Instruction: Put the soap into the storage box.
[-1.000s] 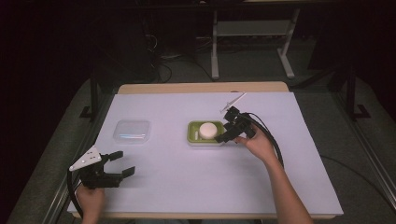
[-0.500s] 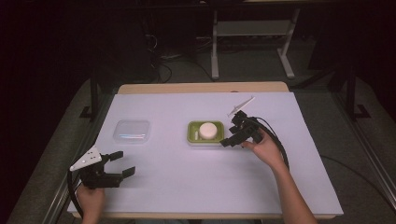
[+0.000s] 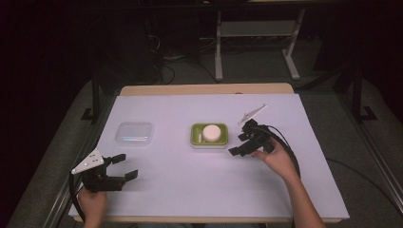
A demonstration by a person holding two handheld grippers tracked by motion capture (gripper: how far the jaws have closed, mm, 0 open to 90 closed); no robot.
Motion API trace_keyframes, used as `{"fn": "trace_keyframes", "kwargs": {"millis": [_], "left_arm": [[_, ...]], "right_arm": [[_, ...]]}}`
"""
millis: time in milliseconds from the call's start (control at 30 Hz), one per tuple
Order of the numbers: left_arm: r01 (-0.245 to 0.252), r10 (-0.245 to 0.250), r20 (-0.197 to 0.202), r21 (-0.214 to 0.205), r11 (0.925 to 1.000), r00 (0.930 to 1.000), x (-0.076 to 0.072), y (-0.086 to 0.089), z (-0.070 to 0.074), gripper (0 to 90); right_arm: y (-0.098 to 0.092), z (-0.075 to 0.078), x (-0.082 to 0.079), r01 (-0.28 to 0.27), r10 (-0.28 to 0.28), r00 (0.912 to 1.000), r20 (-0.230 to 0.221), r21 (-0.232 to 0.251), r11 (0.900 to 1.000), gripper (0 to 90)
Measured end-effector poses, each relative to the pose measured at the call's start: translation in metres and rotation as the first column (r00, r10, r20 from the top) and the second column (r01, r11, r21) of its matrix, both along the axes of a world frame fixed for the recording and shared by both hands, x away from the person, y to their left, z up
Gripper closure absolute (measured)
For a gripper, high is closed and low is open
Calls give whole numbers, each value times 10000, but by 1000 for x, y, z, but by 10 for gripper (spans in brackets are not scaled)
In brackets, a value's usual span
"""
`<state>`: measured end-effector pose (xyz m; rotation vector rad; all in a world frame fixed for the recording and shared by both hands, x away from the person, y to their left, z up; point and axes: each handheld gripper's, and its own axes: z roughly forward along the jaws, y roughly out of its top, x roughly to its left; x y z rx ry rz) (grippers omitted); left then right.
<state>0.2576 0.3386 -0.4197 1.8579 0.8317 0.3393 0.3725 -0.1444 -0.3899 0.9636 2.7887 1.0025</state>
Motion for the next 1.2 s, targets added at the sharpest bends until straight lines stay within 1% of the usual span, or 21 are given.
{"fn": "trace_keyframes", "kwargs": {"millis": [67,167,233,267,300,400,433,467,500,533,733,833,1000,1067,1200], "left_arm": [[-3,3,-8,-8,10000,10000,0,0,0,145],[-14,14,-2,24,10000,10000,0,0,0,145],[-24,24,-13,14,10000,10000,0,0,0,145],[-38,38,-11,-4,10000,10000,0,0,0,145],[-43,43,-9,-8,10000,10000,0,0,0,145],[-35,35,-14,-8,10000,10000,0,0,0,144],[-24,24,-9,7,10000,10000,0,0,0,145],[-44,44,-10,-2,10000,10000,0,0,0,145],[-52,52,-3,-5,10000,10000,0,0,0,145],[-46,46,0,-7,10000,10000,0,0,0,145],[-71,71,-3,-10,10000,10000,0,0,0,145],[-67,67,-6,-10,10000,10000,0,0,0,145],[-60,60,-7,-3,10000,10000,0,0,0,145],[-52,52,16,-5,10000,10000,0,0,0,145],[-51,51,1,-4,10000,10000,0,0,0,145]], "right_arm": [[-3,-1,-3,-11,12,9999,113,-45,10000,240],[-8,0,-8,103,-103,9999,17,115,9999,240],[-12,-1,-10,137,-138,9999,96,156,9998,239],[-13,-1,-11,126,-126,9999,-13,167,9998,238],[-14,-1,-13,179,-178,9998,-29,163,9997,232],[-18,1,-16,172,-174,9998,97,196,9997,232],[-18,2,-18,285,-286,9996,31,247,9993,232],[-20,1,-19,226,-228,9997,106,243,9995,231],[-21,2,-20,272,-273,9996,58,232,9994,221],[-21,1,-21,271,-274,9995,122,242,9993,211],[-25,-3,-26,298,-299,9996,22,160,9994,211],[-29,-5,-29,317,-317,9995,65,108,9994,211],[-34,-7,-34,445,-445,9990,13,166,9989,211],[-37,-8,-36,439,-440,9990,31,115,9990,211],[-41,-10,-41,524,-524,9986,-2,201,9984,211]]}}
